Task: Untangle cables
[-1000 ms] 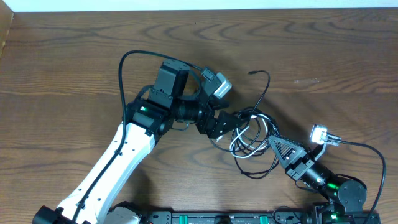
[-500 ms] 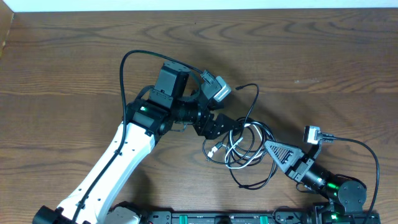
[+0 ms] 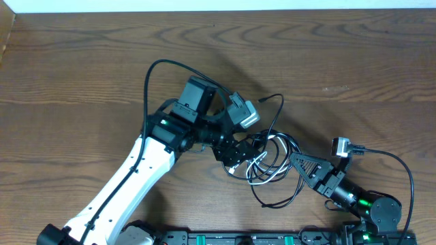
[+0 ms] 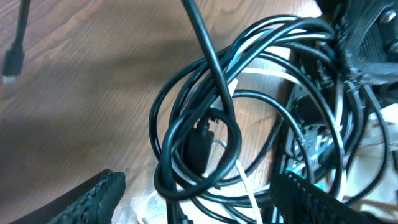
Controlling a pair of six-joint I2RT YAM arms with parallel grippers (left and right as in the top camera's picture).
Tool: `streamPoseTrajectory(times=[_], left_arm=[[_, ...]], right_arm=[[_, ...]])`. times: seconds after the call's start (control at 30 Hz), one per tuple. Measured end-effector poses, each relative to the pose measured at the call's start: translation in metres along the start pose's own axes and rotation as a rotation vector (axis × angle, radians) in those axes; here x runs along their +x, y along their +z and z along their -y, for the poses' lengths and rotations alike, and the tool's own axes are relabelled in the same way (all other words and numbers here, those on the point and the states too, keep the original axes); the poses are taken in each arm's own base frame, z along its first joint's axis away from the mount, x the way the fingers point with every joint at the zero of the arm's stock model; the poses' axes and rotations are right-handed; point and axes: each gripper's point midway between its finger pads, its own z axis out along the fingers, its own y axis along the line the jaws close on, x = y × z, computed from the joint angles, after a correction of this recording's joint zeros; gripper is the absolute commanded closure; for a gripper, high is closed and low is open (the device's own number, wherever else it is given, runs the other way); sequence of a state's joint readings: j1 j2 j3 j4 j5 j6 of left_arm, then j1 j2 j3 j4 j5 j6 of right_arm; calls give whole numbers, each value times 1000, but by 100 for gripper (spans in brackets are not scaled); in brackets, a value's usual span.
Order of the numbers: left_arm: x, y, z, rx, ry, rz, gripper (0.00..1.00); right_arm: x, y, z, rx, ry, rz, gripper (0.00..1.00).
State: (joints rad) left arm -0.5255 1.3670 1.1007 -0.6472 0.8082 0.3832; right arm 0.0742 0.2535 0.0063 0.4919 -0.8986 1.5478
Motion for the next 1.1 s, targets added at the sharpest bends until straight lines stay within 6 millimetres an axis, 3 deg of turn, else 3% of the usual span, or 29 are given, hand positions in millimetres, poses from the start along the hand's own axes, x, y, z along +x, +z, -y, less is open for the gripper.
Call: streamPoseTrajectory(times=[0.17, 0.37, 0.5, 0.73, 0.87, 1.1], left_arm=[[3, 4, -2, -33, 27, -23, 27], [-1, 4, -7, -64, 55, -16, 67], [-2, 4, -8, -68, 62, -12, 87], [-2, 4, -7, -67, 68, -13, 92], [-2, 4, -7, -67, 69, -13, 84], [-2, 4, -7, -67, 70, -13, 83]], right_arm=[[4, 0, 0, 0, 21, -21, 99], [6, 0, 6, 22, 67, -33, 99], [7, 0, 8, 28, 80, -37, 99], [7, 0, 8, 28, 88, -38, 99], [7, 0, 8, 29, 110, -41, 99], [9, 0, 8, 29, 130, -52, 99]])
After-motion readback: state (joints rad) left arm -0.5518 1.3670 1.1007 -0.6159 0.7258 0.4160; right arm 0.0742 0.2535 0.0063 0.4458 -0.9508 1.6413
